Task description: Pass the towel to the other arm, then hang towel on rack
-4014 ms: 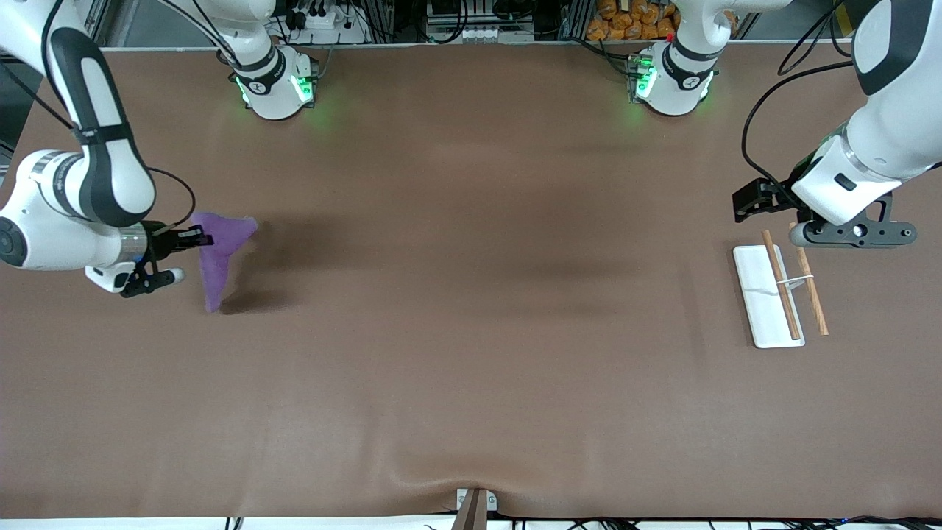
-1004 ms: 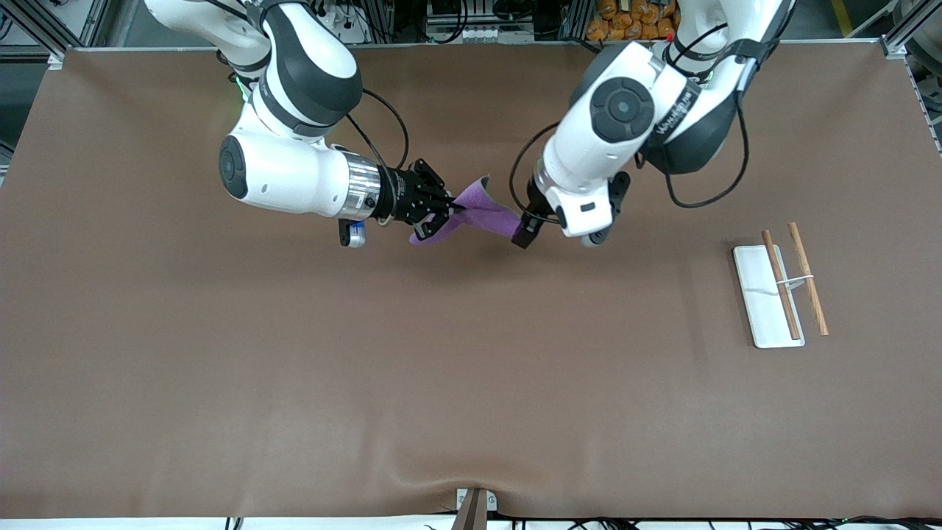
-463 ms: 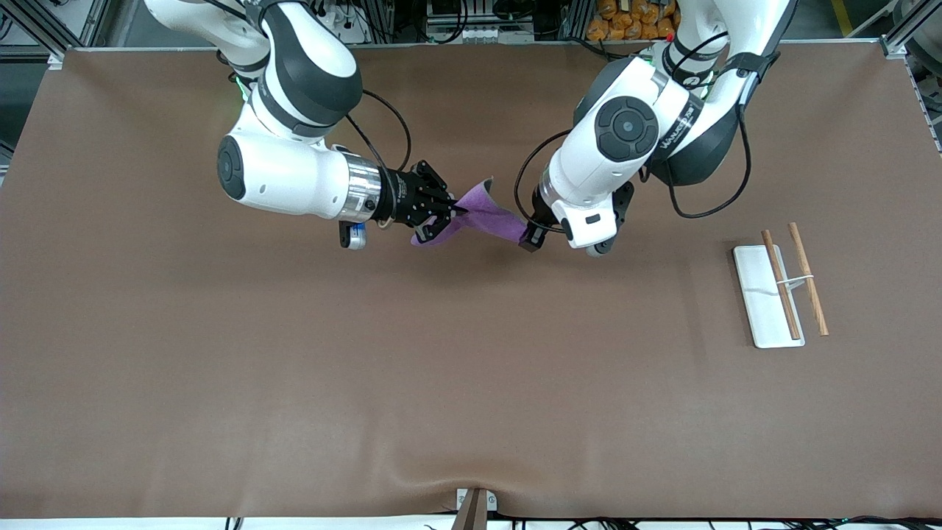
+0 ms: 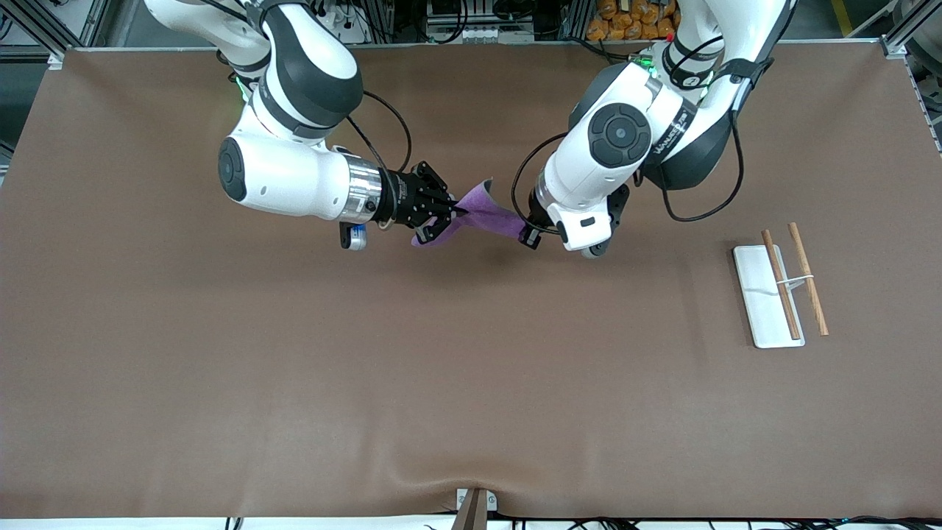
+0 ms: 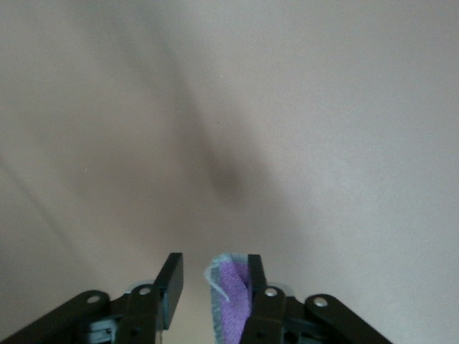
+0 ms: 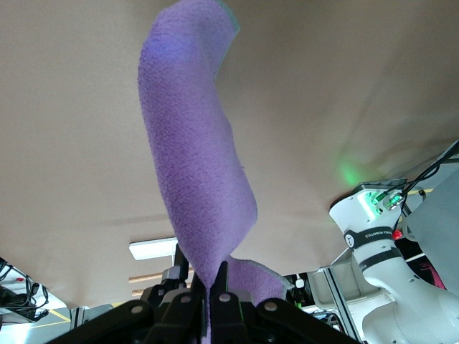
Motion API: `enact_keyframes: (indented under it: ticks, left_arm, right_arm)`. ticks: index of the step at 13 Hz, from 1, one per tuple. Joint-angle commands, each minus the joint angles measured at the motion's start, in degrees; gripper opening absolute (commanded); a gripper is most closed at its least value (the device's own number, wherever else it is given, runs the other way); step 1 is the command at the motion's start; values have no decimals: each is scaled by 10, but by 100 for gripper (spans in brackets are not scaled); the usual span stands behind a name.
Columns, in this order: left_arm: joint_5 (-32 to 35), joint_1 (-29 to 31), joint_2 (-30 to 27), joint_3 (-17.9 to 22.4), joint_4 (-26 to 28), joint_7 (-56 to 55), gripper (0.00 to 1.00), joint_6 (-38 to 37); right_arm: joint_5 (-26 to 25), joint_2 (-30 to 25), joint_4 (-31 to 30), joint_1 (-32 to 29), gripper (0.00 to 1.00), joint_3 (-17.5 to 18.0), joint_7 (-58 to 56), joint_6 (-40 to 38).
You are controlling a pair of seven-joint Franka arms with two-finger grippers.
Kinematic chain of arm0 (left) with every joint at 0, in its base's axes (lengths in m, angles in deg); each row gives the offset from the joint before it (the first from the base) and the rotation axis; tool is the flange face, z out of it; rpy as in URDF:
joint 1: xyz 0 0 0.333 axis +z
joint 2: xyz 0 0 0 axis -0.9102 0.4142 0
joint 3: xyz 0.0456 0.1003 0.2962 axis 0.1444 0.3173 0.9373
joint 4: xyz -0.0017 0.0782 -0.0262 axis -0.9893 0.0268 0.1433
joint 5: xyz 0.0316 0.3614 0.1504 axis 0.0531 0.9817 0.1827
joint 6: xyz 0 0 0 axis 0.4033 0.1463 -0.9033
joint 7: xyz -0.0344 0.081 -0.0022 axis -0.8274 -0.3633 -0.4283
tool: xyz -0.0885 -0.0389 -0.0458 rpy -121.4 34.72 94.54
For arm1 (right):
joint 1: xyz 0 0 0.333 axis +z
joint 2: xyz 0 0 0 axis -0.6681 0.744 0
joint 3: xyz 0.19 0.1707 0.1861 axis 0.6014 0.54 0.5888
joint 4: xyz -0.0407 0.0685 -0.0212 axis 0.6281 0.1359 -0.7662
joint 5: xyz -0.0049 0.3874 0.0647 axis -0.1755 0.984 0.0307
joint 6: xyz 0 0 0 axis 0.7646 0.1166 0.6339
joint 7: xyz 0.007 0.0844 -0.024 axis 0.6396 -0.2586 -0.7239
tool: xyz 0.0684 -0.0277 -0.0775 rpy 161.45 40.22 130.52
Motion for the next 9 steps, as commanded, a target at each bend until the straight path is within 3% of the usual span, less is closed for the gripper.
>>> enact_keyframes:
  ticks: [1, 4, 9]
  left_arm:
    - [9, -4, 17, -1, -27, -12, 40, -3]
    - [8, -4, 17, -1, -29, -12, 17, -3]
    - [9, -5, 22, -1, -29, -11, 16, -3]
  right_arm:
    - [10, 8, 15, 8, 0, -6, 11, -1]
    - [10, 7, 15, 8, 0, -6, 11, -1]
    - [10, 7, 16, 8, 0, -6, 11, -1]
